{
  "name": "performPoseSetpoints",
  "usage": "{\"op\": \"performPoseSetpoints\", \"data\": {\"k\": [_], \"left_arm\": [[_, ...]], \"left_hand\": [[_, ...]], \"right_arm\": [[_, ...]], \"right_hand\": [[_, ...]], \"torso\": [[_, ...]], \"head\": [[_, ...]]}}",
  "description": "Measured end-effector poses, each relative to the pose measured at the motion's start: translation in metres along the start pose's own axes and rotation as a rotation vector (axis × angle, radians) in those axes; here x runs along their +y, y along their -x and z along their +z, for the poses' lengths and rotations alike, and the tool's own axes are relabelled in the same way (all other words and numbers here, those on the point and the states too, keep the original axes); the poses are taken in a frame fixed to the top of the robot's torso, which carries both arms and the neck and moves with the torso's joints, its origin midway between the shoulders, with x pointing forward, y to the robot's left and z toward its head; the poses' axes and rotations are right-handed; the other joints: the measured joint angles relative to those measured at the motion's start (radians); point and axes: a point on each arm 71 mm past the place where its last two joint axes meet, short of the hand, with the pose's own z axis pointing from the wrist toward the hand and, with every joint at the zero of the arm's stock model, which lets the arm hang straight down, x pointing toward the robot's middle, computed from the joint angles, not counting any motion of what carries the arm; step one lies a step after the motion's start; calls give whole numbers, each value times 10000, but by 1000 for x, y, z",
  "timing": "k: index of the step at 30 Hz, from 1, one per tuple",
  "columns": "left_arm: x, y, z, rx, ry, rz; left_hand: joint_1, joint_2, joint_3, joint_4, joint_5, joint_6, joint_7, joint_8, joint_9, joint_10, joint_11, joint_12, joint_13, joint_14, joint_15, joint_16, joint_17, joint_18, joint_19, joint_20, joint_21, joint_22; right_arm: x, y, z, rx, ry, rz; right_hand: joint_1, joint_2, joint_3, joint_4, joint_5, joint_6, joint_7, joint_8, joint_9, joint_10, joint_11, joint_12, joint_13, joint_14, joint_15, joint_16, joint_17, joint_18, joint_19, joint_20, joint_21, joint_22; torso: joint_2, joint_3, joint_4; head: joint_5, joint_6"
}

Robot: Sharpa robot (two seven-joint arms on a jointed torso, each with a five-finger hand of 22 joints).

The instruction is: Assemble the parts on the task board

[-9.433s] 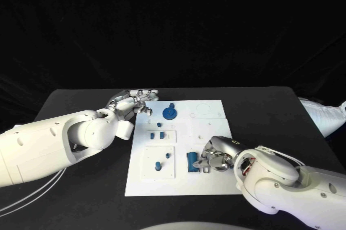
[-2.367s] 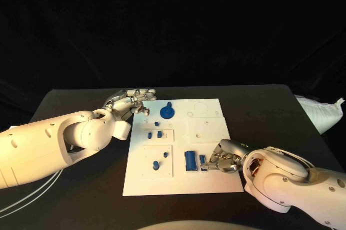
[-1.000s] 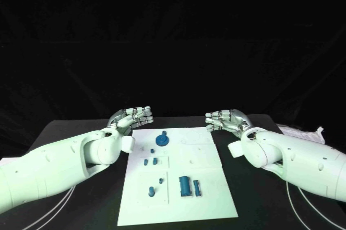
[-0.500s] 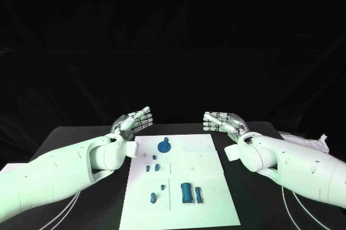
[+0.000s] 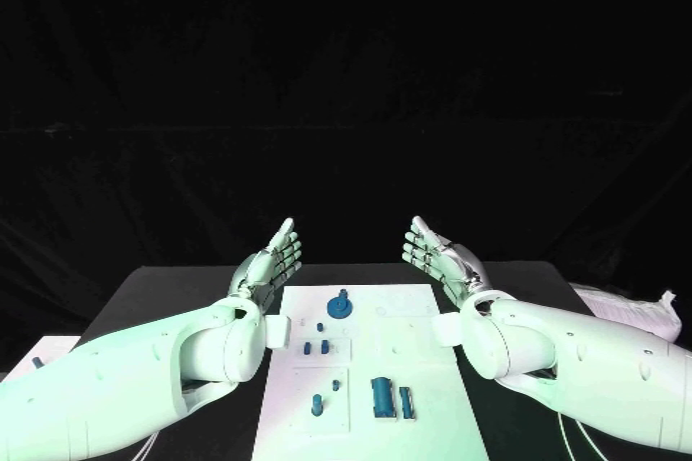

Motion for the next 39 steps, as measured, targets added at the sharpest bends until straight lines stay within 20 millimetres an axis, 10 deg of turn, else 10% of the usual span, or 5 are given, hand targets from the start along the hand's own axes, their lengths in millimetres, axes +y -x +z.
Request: {"op": "performPoseSetpoints", "data": {"k": [7, 15, 39], "left_arm": [[-2, -2, -9, -603, -316, 584], [-4, 0, -9, -893, -522, 872], [-4, 1, -9, -1046, -648, 1034]], "left_hand": [[-1423, 31, -338, -17, -39, -1020, -282, 0, -14, -1083, -183, 0, -9, -978, -128, -121, -29, -596, -749, -550, 0, -446], [-2511, 39, -983, -10, -39, -1806, -365, 0, -18, -1911, -234, 0, -11, -1725, -165, -162, -41, -801, -1270, -968, 0, -831], [-5404, 42, -1329, -14, -38, -3888, -405, 1, -12, -4111, -255, 0, -8, -3704, -180, -162, -40, -803, -2801, -1103, 2, -1711]], "right_arm": [[1, -1, -8, -849, -1, 86], [2, 2, -8, -1265, 15, 73], [2, 4, -9, -1496, 21, 68]], "right_hand": [[-1590, -8, 11, -12, -46, -1007, -221, 0, -41, -1160, -50, 0, -12, -1242, -18, 0, -23, -577, -1073, -201, -634, -365], [-2824, -12, -16, -39, -84, -1792, -289, 0, -48, -2060, -72, 0, -12, -2209, -16, 0, -33, -718, -1910, -270, -825, -994], [-6077, -13, 11, -66, -83, -3857, -321, -37, -53, -4443, -78, 1, -11, -4763, -24, 0, -28, -868, -4101, -289, -905, -1404]], "torso": [[-19, 7, 13], [-21, 10, 17], [-23, 9, 17]], "head": [[-1, 1], [-1, 2], [-2, 2]]}}
